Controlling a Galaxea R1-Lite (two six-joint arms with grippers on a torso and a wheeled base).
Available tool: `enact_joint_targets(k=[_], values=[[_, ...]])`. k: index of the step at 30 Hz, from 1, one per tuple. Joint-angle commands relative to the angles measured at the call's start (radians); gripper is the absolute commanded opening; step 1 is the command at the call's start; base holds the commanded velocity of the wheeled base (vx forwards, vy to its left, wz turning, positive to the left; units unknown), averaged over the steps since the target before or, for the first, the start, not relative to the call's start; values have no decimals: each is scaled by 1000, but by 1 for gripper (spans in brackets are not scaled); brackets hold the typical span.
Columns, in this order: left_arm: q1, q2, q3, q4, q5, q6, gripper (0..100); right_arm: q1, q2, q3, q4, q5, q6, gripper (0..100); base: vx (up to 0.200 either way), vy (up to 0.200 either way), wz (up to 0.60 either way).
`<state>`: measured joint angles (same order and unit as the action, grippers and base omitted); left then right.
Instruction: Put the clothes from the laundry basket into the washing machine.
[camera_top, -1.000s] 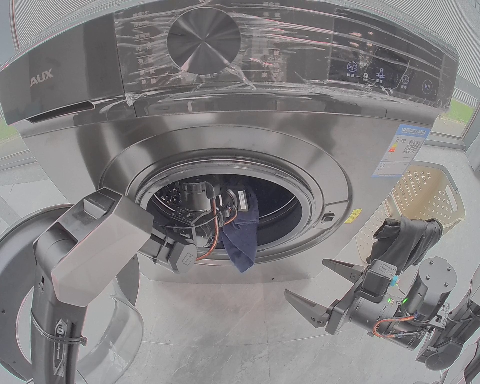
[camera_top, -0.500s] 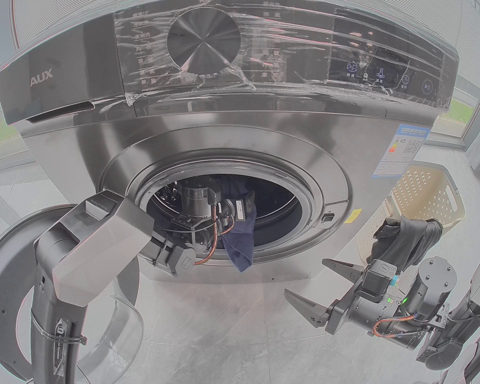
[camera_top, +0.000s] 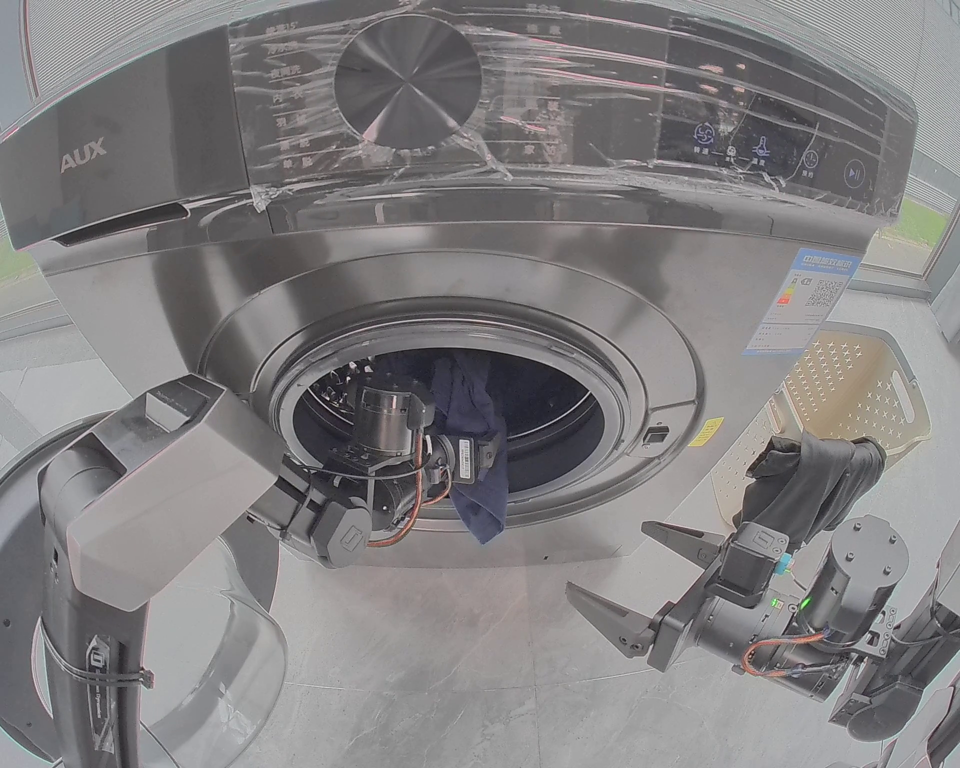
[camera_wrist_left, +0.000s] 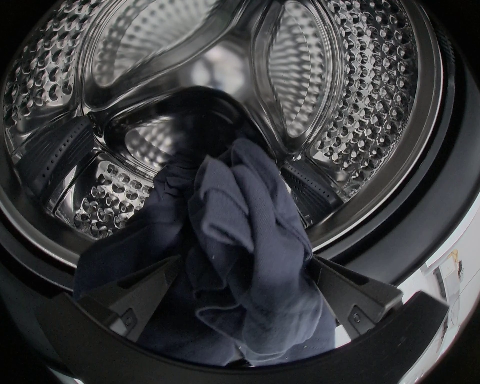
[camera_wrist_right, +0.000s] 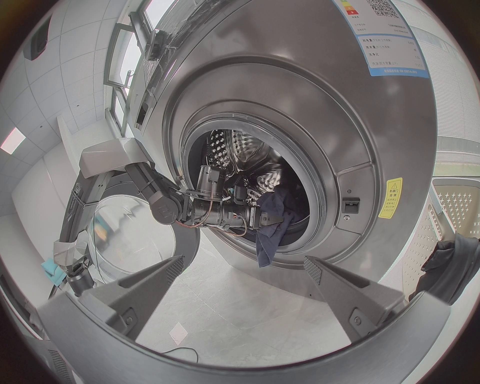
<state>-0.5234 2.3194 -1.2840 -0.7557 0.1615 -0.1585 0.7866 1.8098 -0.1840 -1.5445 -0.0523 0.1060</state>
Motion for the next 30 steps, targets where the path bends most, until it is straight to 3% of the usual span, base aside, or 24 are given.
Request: enact_joint_targets(k=[1, 3, 4, 13, 15, 16, 17, 19, 30], values=[[6, 21, 2, 10, 3, 7, 100, 0, 3, 0, 0, 0, 0, 100, 0, 0, 0], [10, 31, -1, 13, 6, 16, 100, 0, 5, 0, 0, 0, 0, 100, 0, 0, 0], [11, 41, -8, 12, 6, 19, 0, 0, 5, 0, 0, 0, 0, 100, 0, 0, 0], [10, 81, -124, -2, 6, 7, 0, 0, 5, 0, 0, 0, 0, 100, 0, 0, 0], [8, 91, -172, -4, 6, -29, 0, 0, 5, -2, 0, 0, 0, 100, 0, 0, 0], [8, 91, -172, -4, 6, -29, 0, 0, 5, -2, 0, 0, 0, 100, 0, 0, 0], [5, 98, -201, -4, 6, -58, 0, 0, 5, -3, 0, 0, 0, 100, 0, 0, 0], [5, 110, -232, -11, 9, -75, 0, 0, 5, -3, 0, 0, 0, 100, 0, 0, 0], [6, 213, -460, -129, 35, -79, 0, 0, 5, -3, 0, 0, 0, 100, 0, 0, 0]])
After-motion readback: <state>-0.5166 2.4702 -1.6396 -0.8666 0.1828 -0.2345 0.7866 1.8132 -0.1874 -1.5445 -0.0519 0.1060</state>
